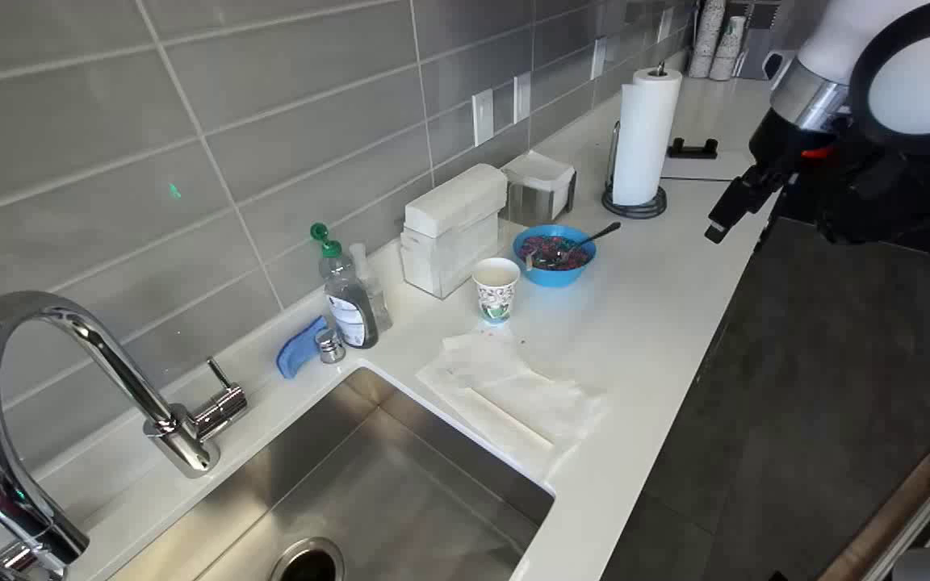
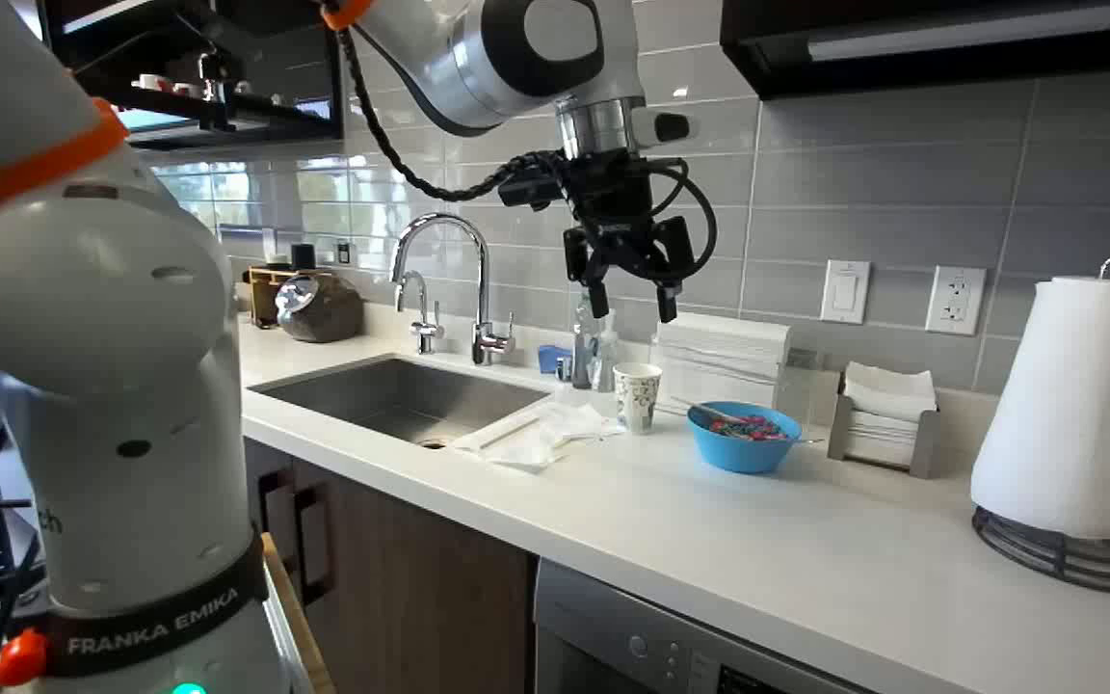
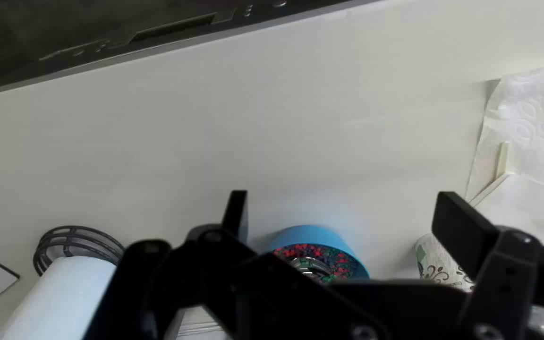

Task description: Place one paper towel in the cup

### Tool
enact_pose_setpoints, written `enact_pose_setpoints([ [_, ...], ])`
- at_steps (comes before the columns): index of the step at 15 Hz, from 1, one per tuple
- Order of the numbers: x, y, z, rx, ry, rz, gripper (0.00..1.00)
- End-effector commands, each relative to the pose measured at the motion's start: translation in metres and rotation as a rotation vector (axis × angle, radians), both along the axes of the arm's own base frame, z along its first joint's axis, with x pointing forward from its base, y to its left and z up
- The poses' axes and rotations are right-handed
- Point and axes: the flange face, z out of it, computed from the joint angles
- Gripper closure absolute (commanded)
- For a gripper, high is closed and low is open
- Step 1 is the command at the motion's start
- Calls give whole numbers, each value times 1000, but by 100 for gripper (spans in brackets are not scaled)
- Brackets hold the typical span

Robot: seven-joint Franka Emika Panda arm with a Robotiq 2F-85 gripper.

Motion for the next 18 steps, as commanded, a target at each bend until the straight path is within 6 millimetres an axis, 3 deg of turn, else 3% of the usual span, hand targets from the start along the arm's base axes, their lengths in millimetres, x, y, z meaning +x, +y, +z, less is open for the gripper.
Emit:
enact_pose_setpoints([
  [1,0,0,1,0,1,0,0],
  [7,0,0,1,0,1,0,0],
  [8,2,7,-3,6,24,-22,0],
  [10,8,30,-9,8,23,-46,0],
  [15,26,110,-29,53,66,-103,0],
  [18,47,149,-44,82,97,-154,0],
])
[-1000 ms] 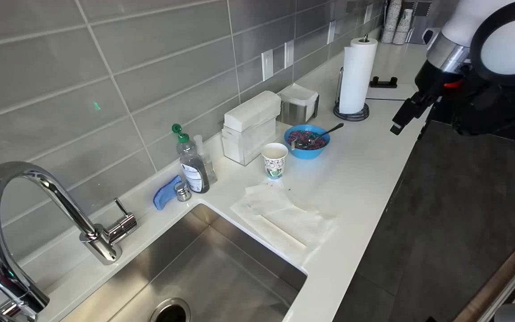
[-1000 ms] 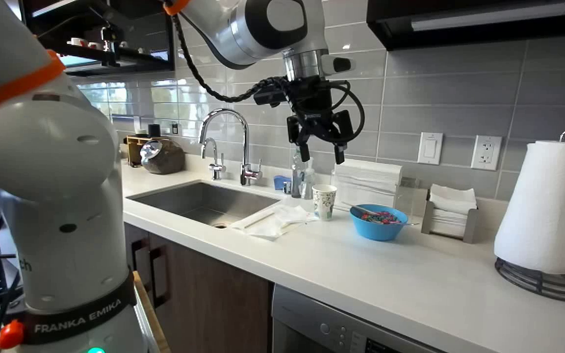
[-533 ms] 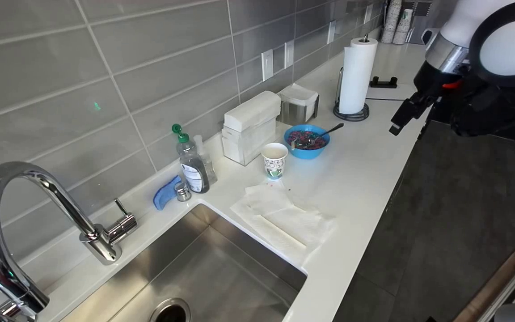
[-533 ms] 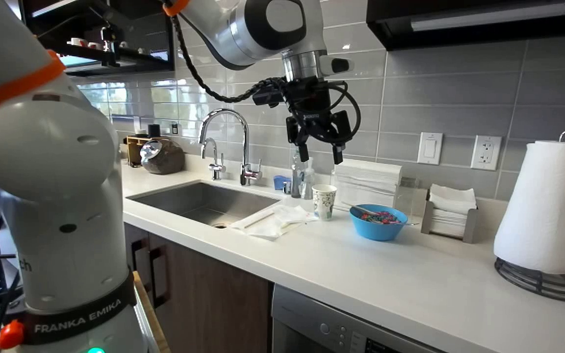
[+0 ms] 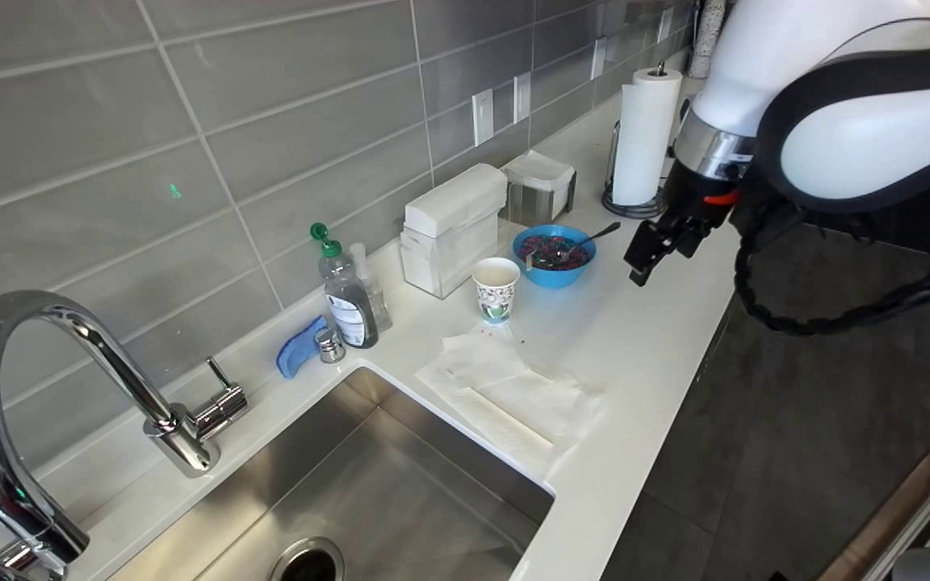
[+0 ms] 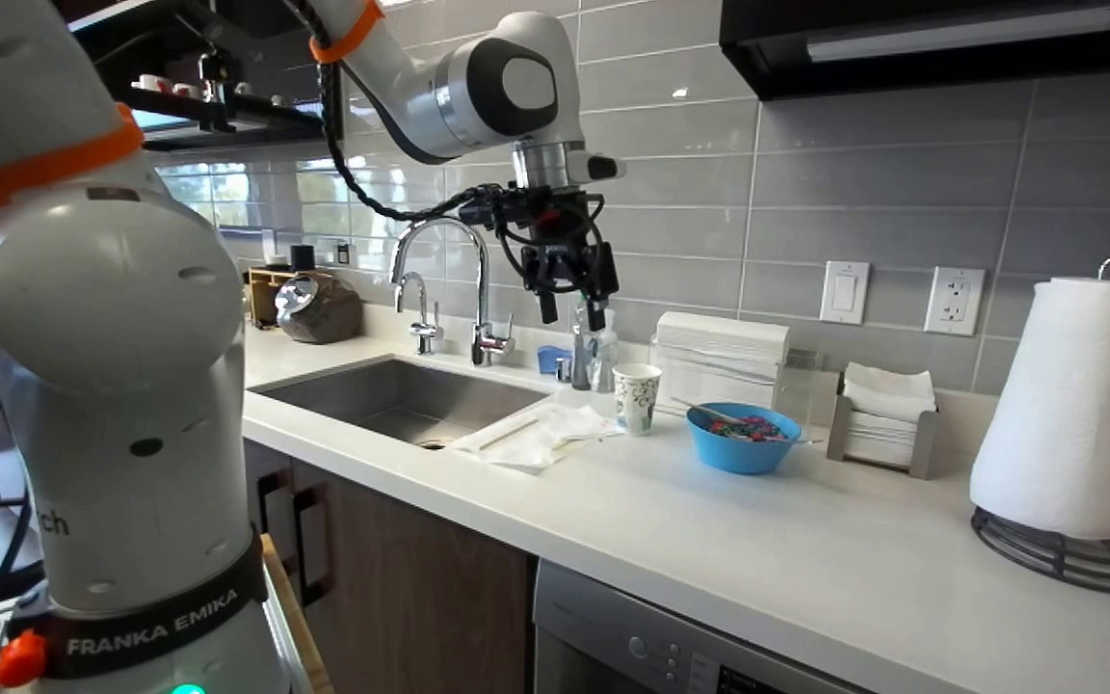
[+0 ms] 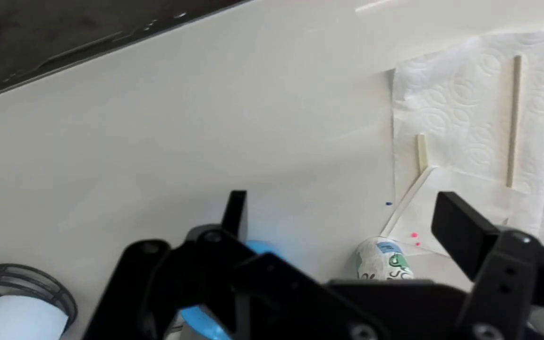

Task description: Place one paper towel in the cup

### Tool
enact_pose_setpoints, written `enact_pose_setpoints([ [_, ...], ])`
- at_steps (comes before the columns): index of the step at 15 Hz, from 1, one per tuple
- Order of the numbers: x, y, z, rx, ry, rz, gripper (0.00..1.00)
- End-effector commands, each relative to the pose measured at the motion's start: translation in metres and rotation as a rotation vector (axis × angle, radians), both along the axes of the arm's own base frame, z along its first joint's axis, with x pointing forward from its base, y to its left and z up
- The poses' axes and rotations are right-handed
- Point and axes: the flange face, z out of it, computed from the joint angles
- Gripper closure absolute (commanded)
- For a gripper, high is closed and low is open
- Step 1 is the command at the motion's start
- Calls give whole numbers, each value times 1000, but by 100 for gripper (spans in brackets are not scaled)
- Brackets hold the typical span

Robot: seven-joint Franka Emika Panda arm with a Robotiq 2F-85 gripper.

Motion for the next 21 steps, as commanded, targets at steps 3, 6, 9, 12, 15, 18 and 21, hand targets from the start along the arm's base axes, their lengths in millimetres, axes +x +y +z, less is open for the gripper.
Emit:
enact_pose_setpoints([
  [3,48,63,-33,79,71,-126,0],
  [6,68,91,-54,112,84,-182,0],
  [9,64,90,-53,118,69,-200,0],
  [12,69,93,-61,122,79,-206,0],
  [15,69,91,-54,125,65,-207,0],
  [18,69,92,-53,125,64,-207,0],
  [21,83,99,-72,144,70,-217,0],
])
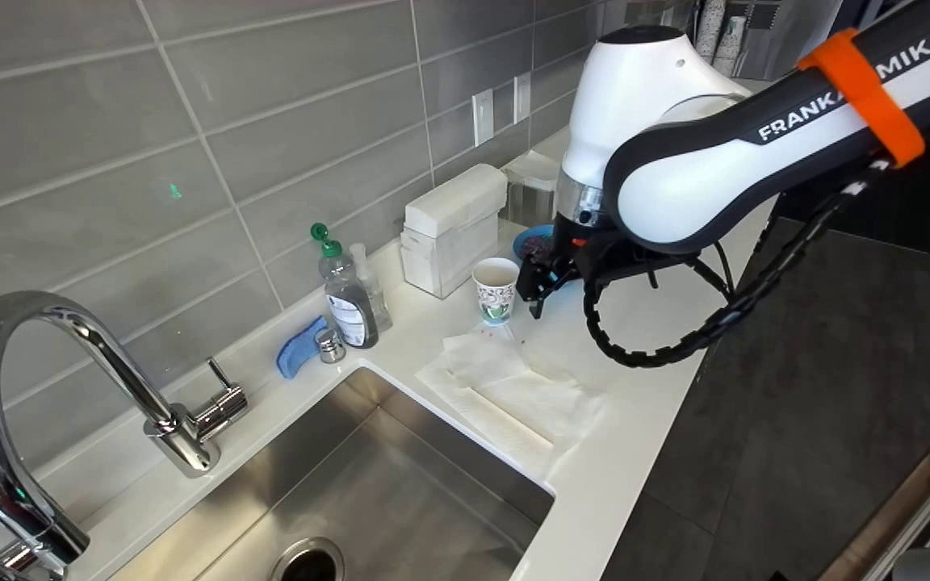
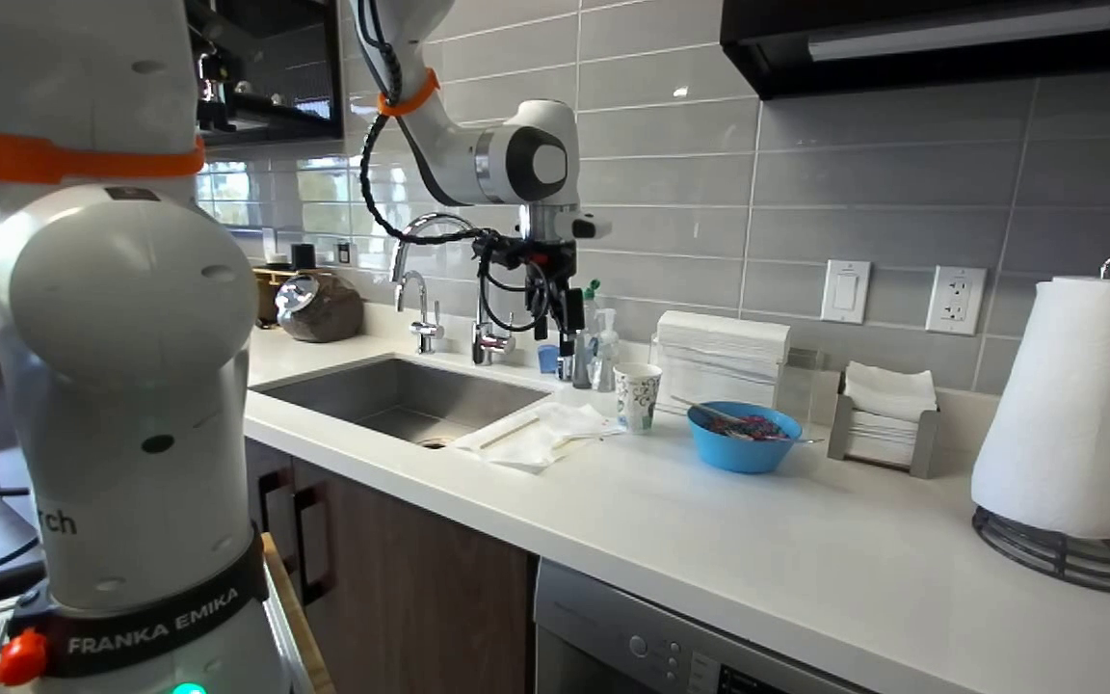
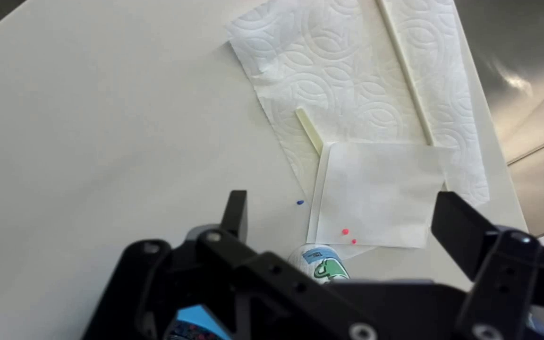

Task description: Place one paper towel in the cup

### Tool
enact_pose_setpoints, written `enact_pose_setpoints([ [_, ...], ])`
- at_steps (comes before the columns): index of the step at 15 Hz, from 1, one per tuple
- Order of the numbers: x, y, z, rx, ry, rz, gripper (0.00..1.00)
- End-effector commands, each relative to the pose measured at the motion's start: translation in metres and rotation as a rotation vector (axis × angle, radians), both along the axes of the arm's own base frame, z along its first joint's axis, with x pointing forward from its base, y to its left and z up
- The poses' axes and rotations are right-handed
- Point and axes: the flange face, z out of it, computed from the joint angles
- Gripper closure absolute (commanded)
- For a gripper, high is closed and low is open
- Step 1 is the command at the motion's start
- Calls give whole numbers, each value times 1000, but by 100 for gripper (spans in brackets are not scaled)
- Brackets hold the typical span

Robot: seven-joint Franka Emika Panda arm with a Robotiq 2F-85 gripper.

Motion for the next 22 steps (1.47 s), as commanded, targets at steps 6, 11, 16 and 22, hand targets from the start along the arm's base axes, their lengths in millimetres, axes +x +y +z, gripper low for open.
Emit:
enact_pose_setpoints([
  [6,33,32,-56,39,4,-62,0],
  [11,55,48,-85,24,-24,-84,15],
  [16,79,50,-110,-23,-48,-97,62],
  [22,105,59,-131,-35,-74,-102,72],
])
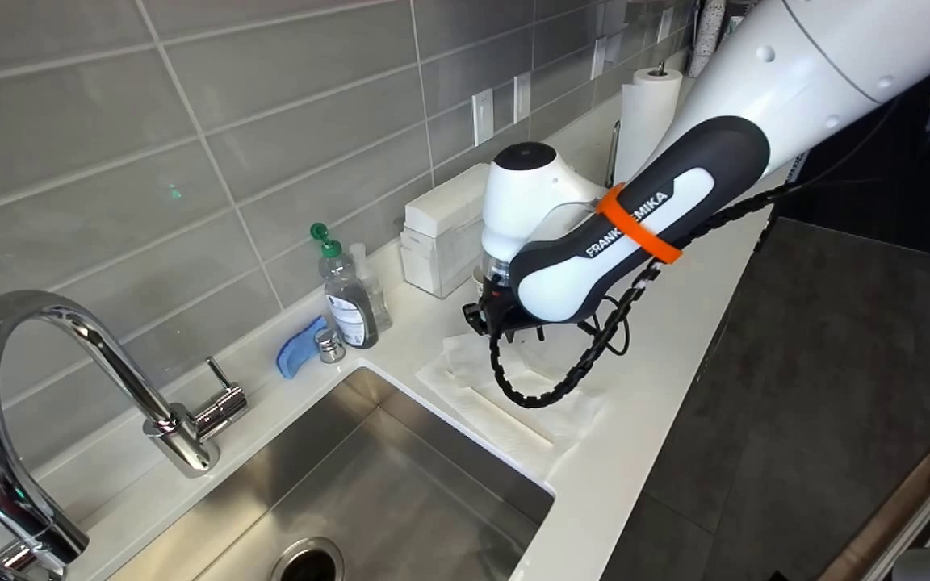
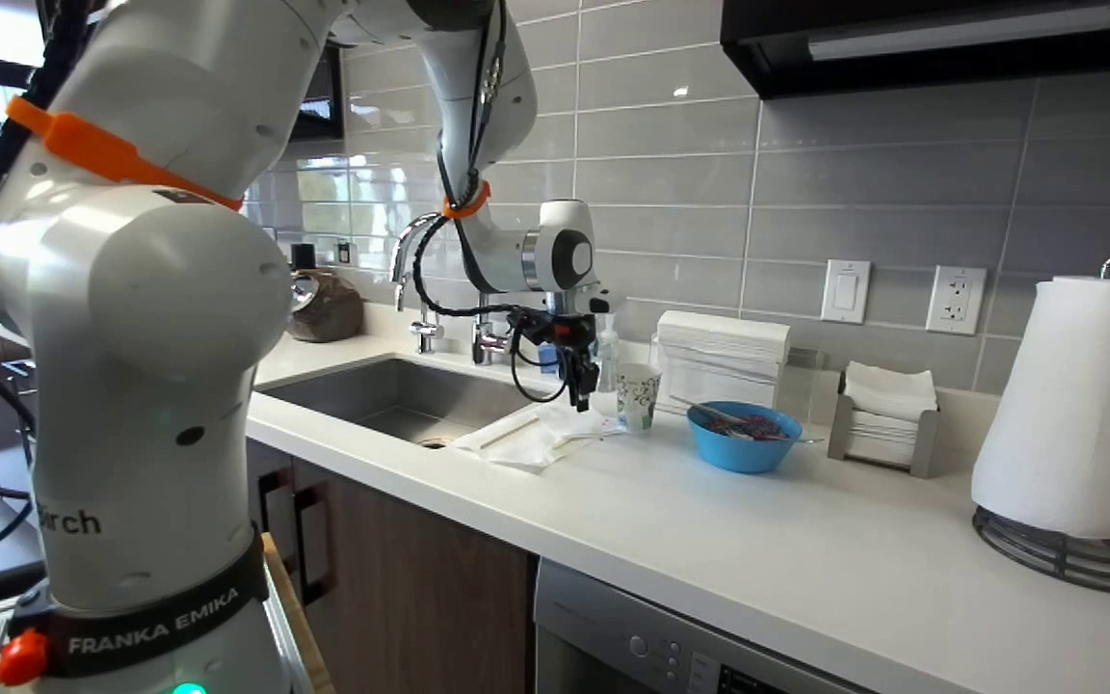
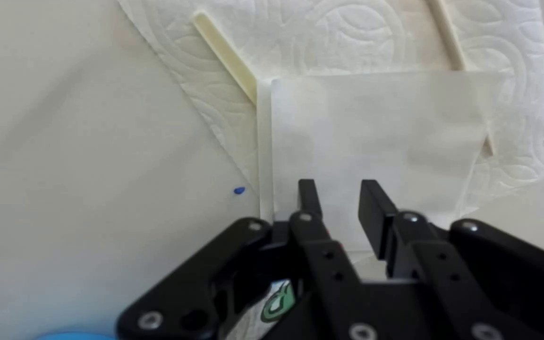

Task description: Place one paper towel in the cup

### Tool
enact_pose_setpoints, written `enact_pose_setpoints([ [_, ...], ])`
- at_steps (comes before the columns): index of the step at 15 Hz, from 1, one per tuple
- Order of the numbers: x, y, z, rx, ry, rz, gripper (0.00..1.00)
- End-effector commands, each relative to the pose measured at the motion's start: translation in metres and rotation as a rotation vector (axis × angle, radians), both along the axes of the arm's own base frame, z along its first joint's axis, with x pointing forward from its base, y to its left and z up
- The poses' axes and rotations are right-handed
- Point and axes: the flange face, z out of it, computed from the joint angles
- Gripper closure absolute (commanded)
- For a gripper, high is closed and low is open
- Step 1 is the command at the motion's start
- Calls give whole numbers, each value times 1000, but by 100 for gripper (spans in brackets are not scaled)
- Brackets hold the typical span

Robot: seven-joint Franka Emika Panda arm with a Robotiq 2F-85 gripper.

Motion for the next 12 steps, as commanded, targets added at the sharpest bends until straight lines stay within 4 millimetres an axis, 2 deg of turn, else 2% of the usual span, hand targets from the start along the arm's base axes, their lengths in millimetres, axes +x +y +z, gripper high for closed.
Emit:
enact_pose_setpoints([
  [1,17,9,-16,-22,-40,-11,72],
  [6,29,6,-31,-50,-52,-40,79],
  [12,38,3,-40,-62,-61,-55,83],
])
